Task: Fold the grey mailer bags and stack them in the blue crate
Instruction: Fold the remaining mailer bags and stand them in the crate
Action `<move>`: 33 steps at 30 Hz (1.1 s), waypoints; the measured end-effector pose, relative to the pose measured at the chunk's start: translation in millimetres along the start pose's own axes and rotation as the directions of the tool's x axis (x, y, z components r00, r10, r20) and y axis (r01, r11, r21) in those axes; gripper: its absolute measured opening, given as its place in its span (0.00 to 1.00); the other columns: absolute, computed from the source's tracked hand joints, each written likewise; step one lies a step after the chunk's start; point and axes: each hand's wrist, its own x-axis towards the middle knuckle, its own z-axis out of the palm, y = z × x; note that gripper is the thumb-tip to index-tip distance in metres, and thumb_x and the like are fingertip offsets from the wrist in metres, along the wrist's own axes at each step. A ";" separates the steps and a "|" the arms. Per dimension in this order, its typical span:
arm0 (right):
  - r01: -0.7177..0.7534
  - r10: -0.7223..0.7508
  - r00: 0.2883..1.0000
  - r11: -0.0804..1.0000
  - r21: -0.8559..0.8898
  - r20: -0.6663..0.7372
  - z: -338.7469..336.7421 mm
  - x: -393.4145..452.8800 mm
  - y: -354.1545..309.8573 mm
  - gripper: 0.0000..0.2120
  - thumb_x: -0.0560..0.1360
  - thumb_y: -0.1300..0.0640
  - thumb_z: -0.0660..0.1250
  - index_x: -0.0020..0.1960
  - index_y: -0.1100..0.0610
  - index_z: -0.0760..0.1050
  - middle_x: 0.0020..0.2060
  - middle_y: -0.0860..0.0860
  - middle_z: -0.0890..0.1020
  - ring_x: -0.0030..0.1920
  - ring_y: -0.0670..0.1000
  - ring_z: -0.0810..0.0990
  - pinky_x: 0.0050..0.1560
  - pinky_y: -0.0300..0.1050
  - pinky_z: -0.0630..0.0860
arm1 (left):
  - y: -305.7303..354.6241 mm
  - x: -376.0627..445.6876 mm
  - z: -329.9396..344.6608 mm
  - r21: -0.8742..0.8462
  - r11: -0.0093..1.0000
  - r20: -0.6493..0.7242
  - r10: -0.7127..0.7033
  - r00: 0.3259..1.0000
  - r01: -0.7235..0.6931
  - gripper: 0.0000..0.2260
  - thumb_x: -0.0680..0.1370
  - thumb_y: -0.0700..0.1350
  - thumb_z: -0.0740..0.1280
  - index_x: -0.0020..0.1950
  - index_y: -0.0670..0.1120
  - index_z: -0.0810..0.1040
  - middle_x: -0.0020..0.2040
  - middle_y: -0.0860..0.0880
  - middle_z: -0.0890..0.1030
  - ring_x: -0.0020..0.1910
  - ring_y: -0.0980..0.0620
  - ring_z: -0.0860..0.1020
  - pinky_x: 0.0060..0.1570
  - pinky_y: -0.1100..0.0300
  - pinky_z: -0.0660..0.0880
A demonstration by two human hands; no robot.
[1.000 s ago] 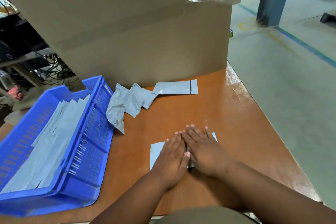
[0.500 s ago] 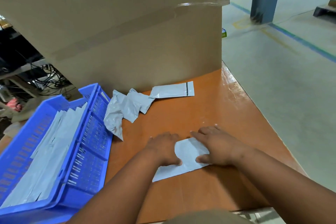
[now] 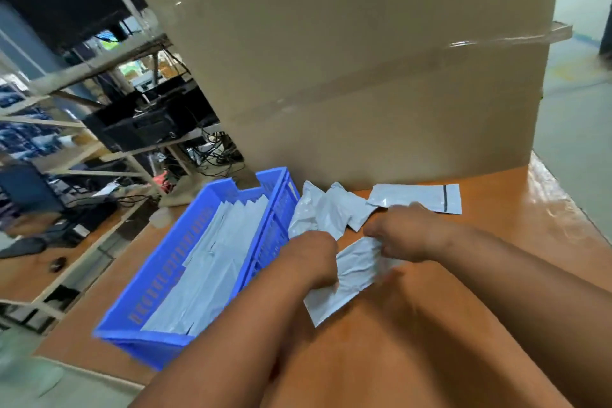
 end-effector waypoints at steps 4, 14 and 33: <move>0.154 -0.161 0.981 0.986 -0.069 -0.109 -69.6 78.1 -38.1 0.07 0.74 0.56 0.67 0.52 0.50 0.76 0.48 0.51 0.82 0.51 0.59 0.81 0.39 0.48 0.67 | -59.5 -27.4 -46.1 -0.008 0.989 -0.173 -0.146 0.974 0.147 0.13 0.73 0.51 0.77 0.44 0.48 0.74 0.45 0.50 0.76 0.50 0.43 0.78 0.44 0.53 0.73; 0.435 -0.450 0.893 0.867 -0.243 -0.003 -161.2 213.0 -204.4 0.13 0.75 0.56 0.72 0.57 0.44 0.80 0.47 0.48 0.82 0.41 0.52 0.78 0.46 0.45 0.75 | -204.6 -75.4 -50.2 -0.065 0.910 -0.134 -0.415 0.900 0.410 0.12 0.78 0.54 0.75 0.51 0.47 0.80 0.49 0.48 0.82 0.46 0.47 0.76 0.38 0.56 0.66; 0.598 -0.300 0.669 0.761 -0.253 0.680 9.1 286.9 -328.9 0.22 0.77 0.59 0.75 0.71 0.56 0.79 0.51 0.52 0.85 0.47 0.55 0.78 0.46 0.43 0.71 | -257.7 -25.9 106.3 -0.019 0.938 0.479 -0.296 0.827 0.347 0.17 0.74 0.55 0.80 0.53 0.47 0.79 0.58 0.47 0.82 0.59 0.42 0.83 0.58 0.47 0.79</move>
